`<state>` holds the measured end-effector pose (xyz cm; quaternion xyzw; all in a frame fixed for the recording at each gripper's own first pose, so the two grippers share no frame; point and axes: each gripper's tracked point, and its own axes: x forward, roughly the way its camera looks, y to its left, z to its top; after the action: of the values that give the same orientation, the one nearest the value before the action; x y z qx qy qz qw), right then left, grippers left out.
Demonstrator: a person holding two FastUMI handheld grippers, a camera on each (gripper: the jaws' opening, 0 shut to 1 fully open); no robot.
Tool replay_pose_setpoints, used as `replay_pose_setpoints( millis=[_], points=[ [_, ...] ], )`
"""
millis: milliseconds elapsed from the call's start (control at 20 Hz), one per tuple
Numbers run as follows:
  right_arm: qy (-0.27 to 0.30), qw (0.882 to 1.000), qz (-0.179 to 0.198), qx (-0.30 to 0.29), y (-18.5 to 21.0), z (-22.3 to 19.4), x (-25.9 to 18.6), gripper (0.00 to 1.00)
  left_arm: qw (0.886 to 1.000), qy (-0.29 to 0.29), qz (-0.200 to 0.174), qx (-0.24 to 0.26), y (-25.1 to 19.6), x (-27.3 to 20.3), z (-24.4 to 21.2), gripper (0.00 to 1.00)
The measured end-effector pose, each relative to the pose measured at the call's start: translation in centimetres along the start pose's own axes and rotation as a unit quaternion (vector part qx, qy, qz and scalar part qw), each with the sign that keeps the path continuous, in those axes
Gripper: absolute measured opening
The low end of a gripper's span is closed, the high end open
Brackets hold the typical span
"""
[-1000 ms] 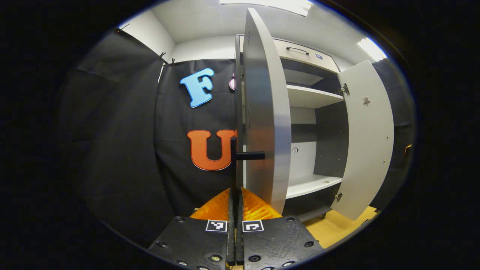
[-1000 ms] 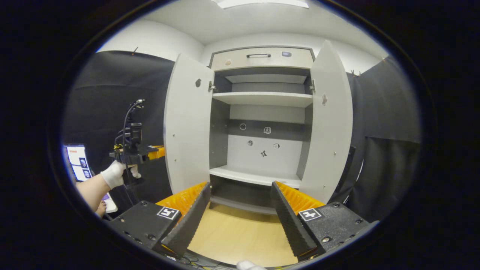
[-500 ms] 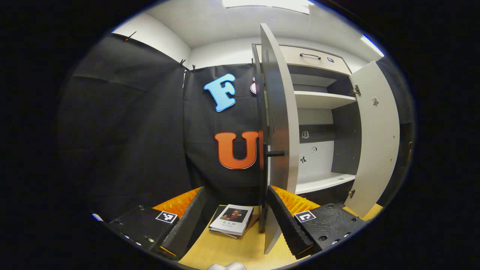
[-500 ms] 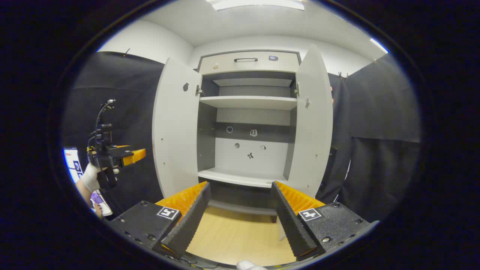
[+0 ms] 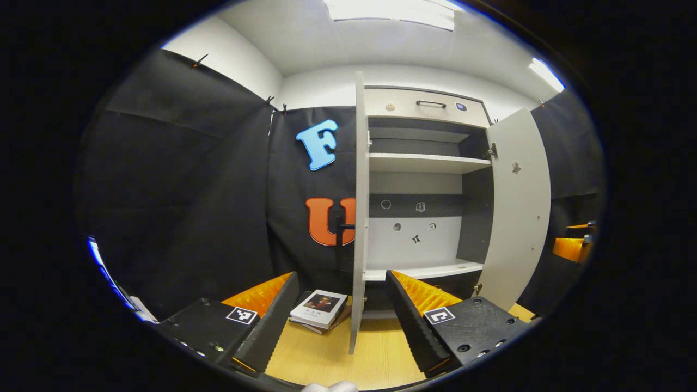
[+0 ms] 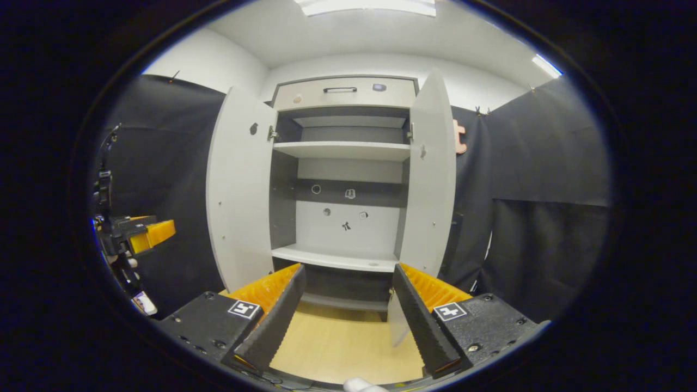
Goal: Open the right door of the double-door shoe cabinet with the right hand, and open the left door with the left hand.
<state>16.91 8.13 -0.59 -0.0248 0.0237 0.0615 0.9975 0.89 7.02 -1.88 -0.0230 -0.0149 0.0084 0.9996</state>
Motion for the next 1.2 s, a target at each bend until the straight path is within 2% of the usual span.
replay_pose_setpoints(
  millis=[150, 300, 550, 800, 1200],
  points=[
    [-0.004, 1.000, -0.009, 0.004, -1.5, -0.1, -0.3, 1.00, 0.999, 0.014, -0.025, -0.023, -4.4, -1.7, -0.4, 0.95],
    [-0.006, 1.000, -0.011, 0.008, -2.7, -0.1, 0.1, 1.00, 0.999, 0.021, -0.032, -0.025, -7.9, -2.2, -0.8, 0.95],
    [0.005, 1.000, -0.011, 0.012, -4.0, -0.9, 0.4, 1.00, 0.999, 0.006, -0.039, 0.014, -11.4, -2.7, 0.3, 0.95],
    [0.002, 1.000, -0.013, 0.017, -4.6, -1.1, 0.6, 1.00, 0.999, -0.002, -0.032, 0.030, -11.5, -2.5, 0.9, 0.96],
    [-0.003, 1.000, -0.015, 0.017, -3.8, -0.6, 0.5, 1.00, 0.999, 0.005, -0.026, 0.026, -10.2, -2.2, 0.6, 0.96]
  ],
)
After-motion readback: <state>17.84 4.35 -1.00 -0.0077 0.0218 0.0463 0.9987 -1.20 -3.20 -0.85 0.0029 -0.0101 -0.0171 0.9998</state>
